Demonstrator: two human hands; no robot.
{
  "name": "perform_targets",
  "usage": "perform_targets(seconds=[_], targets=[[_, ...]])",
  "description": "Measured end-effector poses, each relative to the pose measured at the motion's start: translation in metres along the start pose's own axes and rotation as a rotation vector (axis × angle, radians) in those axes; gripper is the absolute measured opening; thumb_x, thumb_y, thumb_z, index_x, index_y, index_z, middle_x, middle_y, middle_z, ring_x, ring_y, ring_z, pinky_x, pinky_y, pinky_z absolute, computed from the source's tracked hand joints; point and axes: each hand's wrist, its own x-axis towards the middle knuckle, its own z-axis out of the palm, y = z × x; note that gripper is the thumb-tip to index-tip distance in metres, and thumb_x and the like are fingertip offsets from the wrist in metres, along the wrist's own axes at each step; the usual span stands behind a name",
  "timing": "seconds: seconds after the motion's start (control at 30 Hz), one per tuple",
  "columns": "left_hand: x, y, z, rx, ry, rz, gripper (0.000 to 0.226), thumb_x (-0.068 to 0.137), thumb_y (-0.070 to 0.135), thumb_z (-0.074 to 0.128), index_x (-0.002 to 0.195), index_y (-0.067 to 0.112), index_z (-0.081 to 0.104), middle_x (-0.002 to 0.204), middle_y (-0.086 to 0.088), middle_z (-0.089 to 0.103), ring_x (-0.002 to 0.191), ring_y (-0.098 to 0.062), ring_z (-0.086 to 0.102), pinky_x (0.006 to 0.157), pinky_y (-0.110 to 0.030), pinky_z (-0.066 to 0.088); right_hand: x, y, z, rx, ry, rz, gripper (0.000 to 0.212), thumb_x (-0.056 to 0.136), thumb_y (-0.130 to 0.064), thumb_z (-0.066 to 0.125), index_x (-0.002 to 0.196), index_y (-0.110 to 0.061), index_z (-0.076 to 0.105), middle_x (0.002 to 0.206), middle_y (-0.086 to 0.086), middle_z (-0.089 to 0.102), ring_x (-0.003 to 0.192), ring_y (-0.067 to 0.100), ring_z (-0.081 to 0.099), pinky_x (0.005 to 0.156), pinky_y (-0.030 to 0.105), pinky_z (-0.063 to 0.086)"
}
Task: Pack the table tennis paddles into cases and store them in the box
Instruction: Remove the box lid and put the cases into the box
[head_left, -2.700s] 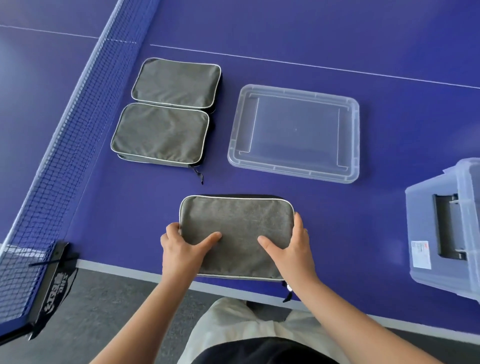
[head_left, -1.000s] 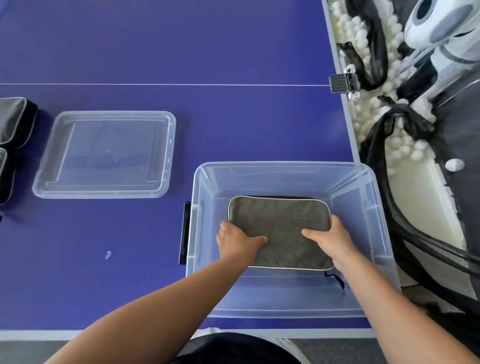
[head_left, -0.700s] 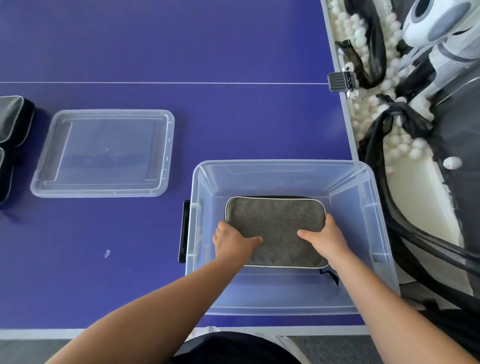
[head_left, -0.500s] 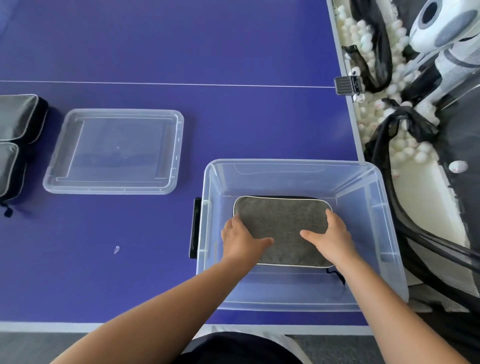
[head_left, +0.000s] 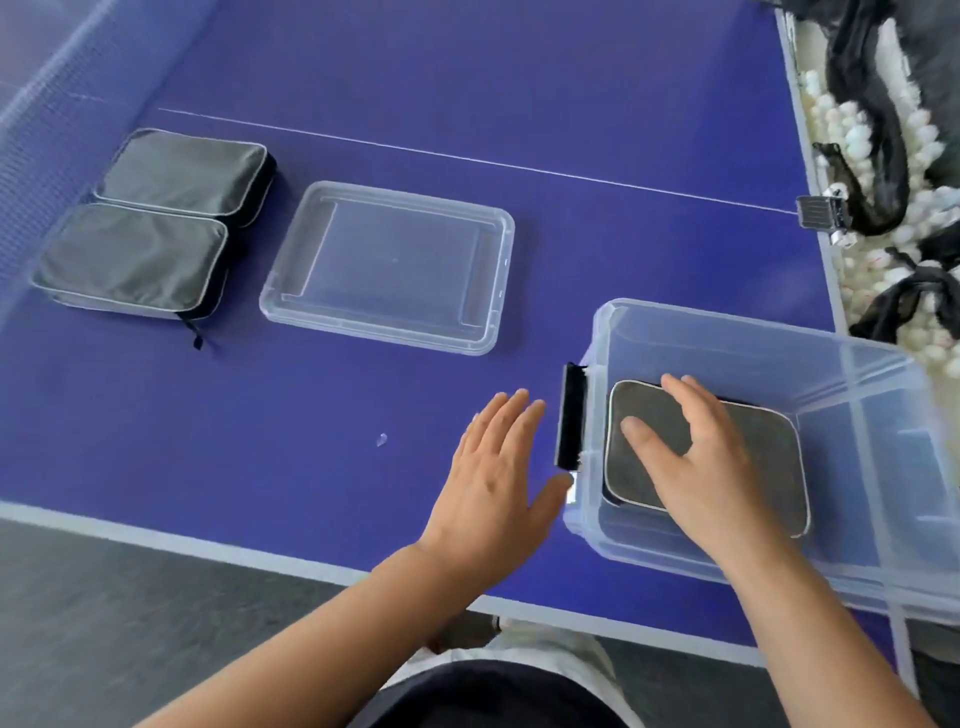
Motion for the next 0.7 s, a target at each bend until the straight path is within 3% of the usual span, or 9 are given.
perform_targets(seconds=[0.2,0.3,0.5,0.7], targets=[[-0.058,-0.117,-0.086,0.023,0.026,-0.202,0.064,0.098,0.044,0.052,0.152,0.018,0.031,0.16,0.0,0.028,0.15,-0.02,0.015,0.123,-0.039,0.015,-0.035,-0.097,0.097,-0.003,-0.064,-0.045,0.055,0.094,-0.038,0.059,0.144,-0.029,0.041,0.152,-0.009,0.038,0.138,0.012,0.035,0.096,0.023,0.03],[-0.077,-0.178,-0.129,0.065,0.041,-0.278,0.065,0.1,0.044,0.049,0.154,0.018,0.026,0.162,0.002,0.024,0.151,-0.018,0.011,0.124,-0.035,0.005,-0.046,-0.143,0.151,-0.016,-0.13,-0.088,0.057,0.094,-0.04,0.058,0.147,-0.031,0.037,0.153,-0.008,0.037,0.137,0.013,0.037,0.094,0.024,0.032],[-0.103,-0.281,-0.207,0.111,0.12,-0.41,0.065,0.1,0.044,0.049,0.154,0.016,0.026,0.161,0.001,0.026,0.151,-0.017,0.013,0.123,-0.035,0.008,-0.048,-0.231,0.243,-0.072,-0.251,-0.232,0.062,0.095,-0.043,0.055,0.151,-0.028,0.032,0.155,-0.007,0.034,0.142,0.012,0.031,0.109,0.031,0.03],[-0.09,-0.365,-0.26,0.16,0.146,-0.495,0.067,0.098,0.045,0.051,0.154,0.014,0.028,0.161,-0.004,0.026,0.151,-0.022,0.014,0.123,-0.037,0.01,-0.004,-0.292,0.325,-0.15,-0.351,-0.36,0.067,0.095,-0.048,0.052,0.153,-0.027,0.027,0.16,-0.01,0.022,0.148,0.009,0.013,0.116,0.034,0.022]])
